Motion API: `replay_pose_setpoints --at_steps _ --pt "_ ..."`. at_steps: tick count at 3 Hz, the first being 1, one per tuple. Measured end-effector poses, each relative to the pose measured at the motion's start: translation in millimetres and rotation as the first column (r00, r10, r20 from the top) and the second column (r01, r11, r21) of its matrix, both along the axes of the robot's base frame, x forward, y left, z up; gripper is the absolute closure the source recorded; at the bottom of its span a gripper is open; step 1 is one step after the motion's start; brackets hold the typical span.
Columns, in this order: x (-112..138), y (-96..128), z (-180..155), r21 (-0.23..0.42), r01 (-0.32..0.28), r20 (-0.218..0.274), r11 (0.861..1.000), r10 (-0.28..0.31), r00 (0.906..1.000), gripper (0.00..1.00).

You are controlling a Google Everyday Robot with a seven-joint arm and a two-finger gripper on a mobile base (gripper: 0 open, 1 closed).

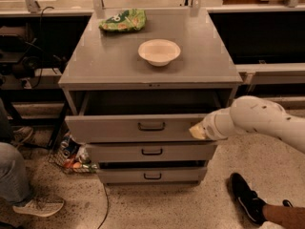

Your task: Close top drawer

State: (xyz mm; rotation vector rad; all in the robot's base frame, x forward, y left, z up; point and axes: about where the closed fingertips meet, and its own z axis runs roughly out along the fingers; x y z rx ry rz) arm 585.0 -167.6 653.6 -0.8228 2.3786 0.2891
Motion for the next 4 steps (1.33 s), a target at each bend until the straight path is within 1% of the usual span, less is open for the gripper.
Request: replay_pose_setpoints --at_steps 1,2,3,4 --pt "29 5 3 0.031 0.010 0.044 0.999 -0.011 0.9990 1.00" --pt "49 8 6 0.061 0.013 0.073 0.998 -0.017 0.9972 1.00" --pt "59 5 11 0.083 0.026 0.101 0.996 -0.035 0.9943 1.00" --pt "59 4 12 0.083 0.028 0.102 0.996 -0.036 0.9941 1.00"
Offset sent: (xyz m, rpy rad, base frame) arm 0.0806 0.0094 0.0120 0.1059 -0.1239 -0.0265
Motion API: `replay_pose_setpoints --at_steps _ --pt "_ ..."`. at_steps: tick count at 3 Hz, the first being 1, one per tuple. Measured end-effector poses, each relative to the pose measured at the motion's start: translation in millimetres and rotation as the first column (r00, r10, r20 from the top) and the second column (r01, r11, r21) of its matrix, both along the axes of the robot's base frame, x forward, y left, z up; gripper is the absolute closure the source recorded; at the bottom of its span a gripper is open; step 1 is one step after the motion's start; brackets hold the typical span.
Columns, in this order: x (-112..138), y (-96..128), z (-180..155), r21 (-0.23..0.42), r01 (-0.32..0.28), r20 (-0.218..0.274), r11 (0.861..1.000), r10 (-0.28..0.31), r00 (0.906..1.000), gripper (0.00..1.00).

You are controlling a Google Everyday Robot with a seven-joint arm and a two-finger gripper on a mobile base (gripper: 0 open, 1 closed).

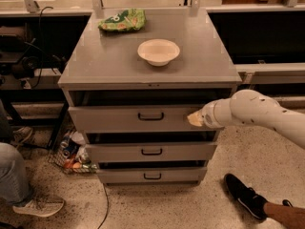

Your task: Close top drawer

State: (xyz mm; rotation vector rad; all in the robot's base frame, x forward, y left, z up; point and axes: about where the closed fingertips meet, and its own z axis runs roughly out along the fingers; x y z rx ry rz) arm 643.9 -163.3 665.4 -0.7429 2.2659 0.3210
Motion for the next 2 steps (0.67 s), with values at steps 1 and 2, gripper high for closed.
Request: replay_pose_setpoints --at_steps 1,2 --pt "-57 -22 9 -0.006 0.086 -0.035 0.996 -0.086 0.9957 1.00" --pt "-121 -49 18 -0.013 0.176 -0.074 0.984 -0.176 0.9816 1.00"
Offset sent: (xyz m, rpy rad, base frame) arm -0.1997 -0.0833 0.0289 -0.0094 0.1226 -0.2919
